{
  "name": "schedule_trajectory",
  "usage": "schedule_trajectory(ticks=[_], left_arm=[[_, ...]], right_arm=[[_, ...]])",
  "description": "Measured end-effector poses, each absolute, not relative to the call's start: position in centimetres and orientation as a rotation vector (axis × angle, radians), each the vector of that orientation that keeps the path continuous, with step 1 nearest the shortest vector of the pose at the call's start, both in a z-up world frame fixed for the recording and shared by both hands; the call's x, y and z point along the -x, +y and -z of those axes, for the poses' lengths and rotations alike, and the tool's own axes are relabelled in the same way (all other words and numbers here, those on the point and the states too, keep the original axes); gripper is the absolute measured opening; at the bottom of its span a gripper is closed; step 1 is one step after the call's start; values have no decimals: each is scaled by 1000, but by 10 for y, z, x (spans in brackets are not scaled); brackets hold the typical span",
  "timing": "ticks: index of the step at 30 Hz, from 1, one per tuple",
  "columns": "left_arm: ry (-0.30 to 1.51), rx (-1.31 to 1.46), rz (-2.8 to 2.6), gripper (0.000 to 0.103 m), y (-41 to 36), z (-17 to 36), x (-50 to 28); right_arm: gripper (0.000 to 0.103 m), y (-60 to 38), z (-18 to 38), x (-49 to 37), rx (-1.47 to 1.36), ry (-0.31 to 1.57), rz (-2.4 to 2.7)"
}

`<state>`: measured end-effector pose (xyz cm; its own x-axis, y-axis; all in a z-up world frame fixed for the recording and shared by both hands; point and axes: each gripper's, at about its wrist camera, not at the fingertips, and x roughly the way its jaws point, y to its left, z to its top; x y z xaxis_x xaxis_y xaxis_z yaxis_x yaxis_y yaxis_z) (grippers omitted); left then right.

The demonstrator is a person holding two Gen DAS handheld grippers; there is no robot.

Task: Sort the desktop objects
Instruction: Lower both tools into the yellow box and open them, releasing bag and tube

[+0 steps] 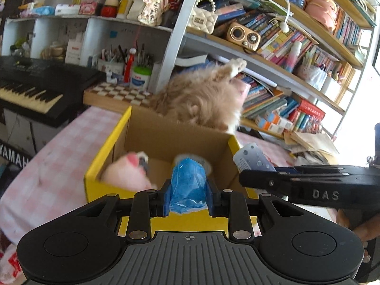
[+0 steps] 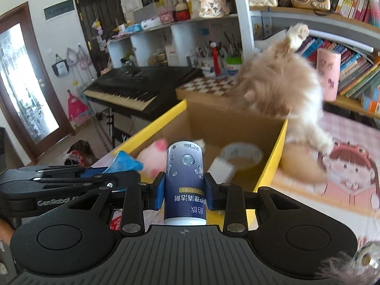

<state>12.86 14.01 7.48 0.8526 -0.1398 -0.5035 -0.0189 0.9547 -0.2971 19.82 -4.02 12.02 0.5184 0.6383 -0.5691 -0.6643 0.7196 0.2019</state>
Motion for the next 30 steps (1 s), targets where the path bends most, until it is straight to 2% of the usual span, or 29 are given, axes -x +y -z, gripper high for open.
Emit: schedule_trajectory(ticks=[12,21,30], left_arm=[[614,265,19,27,123,-58,-183],[690,189,-18,27,109,-38,-199],[711,106,-34,28,93,-33,-204]], right_arm=[[30,-32,-102,-287,88,688,-752],[30,-13,-71,-313,182,751,-799],[30,5,-60,-326,257,739,-818]])
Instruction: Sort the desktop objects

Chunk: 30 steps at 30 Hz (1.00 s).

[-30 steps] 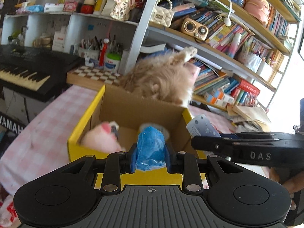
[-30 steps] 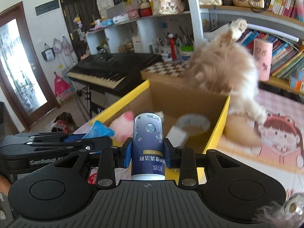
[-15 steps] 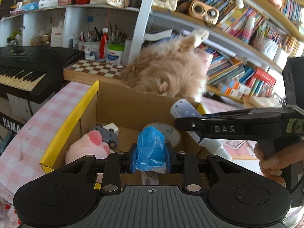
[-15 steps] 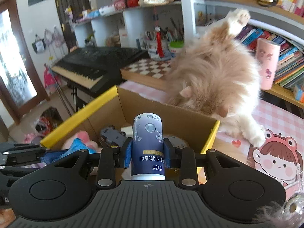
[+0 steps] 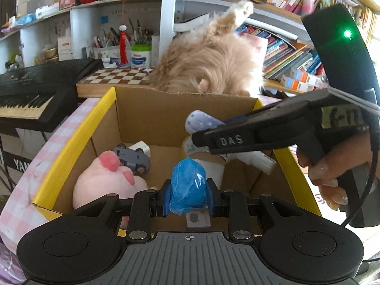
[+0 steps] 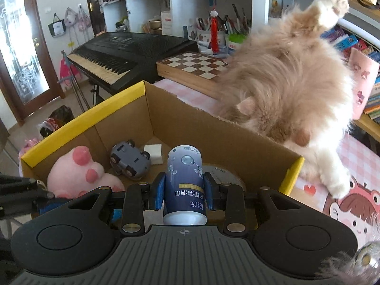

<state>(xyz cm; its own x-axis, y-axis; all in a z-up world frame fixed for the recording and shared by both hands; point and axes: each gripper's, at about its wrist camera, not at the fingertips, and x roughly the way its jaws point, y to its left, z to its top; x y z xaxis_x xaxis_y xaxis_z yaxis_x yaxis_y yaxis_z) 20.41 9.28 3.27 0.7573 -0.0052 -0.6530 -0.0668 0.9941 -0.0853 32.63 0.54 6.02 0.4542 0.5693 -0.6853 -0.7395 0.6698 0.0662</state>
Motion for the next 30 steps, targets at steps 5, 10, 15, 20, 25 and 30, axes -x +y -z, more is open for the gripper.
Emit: schedule_trajectory(ticks=[5,10,15,20,25,30], left_arm=[[629,120,-81,58,90,-40,-190],[560,99,-98,75,90,-53,-177],[513,73,-136,84,91,-62,-161],[492,97,-153,87,95,-66,-142],[496,91,-147,88,96,-66,-128],[504,79,-121,91,96,-62,-108]], right_arm=[[32,1,-70,-322,213,709,-825],[38,-8,-84,-312,176,670,-812],[42,-21,-94,-298,125,652,-780],[44,-32,-99,-280,85,634,-741],[44,-46,-103,-260,59,624,-698],[45,-62,-105,-232,51,604,-644]])
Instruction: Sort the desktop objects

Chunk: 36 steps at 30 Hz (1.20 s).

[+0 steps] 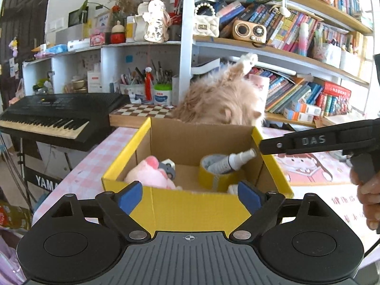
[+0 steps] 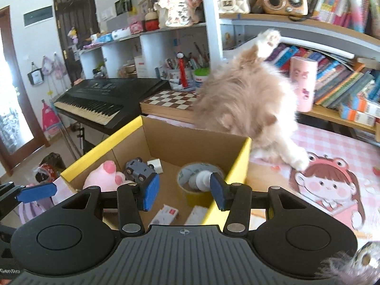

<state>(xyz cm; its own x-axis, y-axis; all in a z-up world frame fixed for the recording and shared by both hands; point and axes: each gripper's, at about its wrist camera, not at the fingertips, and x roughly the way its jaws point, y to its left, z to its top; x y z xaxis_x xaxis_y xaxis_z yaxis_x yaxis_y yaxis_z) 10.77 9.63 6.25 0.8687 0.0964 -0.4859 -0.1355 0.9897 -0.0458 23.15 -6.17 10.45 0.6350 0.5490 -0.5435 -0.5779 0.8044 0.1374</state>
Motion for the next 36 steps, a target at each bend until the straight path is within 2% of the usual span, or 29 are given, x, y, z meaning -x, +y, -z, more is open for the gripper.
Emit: schedule_trajectory(ticks=[20,36], left_arm=[[539,-3,-94,91,87,-47,-16],[594,-68,-65,92,70,-29,22]], right_arm=[[48,-110,-75,-92,0,638,-401],[49,-129,-36,-3,-28,680,-242]])
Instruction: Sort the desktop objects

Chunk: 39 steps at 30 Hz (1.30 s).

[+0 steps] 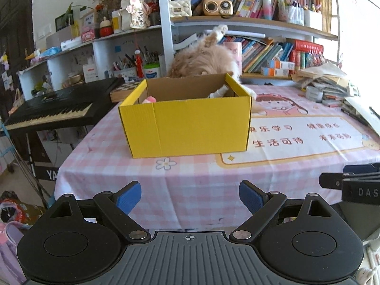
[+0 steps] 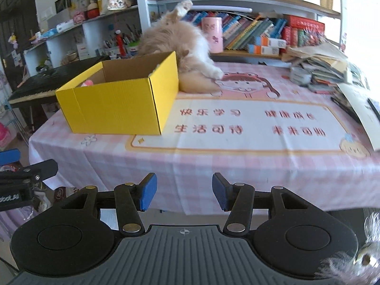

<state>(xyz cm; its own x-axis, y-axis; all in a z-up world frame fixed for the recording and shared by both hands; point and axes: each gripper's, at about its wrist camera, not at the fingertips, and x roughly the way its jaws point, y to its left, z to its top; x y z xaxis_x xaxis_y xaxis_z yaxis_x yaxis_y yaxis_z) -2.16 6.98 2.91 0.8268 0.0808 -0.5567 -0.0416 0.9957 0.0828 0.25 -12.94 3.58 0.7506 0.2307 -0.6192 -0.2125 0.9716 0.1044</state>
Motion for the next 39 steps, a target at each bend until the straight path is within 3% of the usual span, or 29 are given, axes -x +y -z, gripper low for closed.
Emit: schedule_trajectory(ticks=[19,22,29,39], left_arm=[[697,-91,-45,93,57,-10,30],[683,-85,-39,99,58,-12,33],[688,-116,3,100,53,-13,31],[690,-116,7,103,54,-13,28]], right_arm=[[63,-133,-24,25,6,736,-222],[66,-133,-23,26,7,742,-211],[83,-132,-23,27,20,746,-179],[91,-132,-23,25,33,748,-167]])
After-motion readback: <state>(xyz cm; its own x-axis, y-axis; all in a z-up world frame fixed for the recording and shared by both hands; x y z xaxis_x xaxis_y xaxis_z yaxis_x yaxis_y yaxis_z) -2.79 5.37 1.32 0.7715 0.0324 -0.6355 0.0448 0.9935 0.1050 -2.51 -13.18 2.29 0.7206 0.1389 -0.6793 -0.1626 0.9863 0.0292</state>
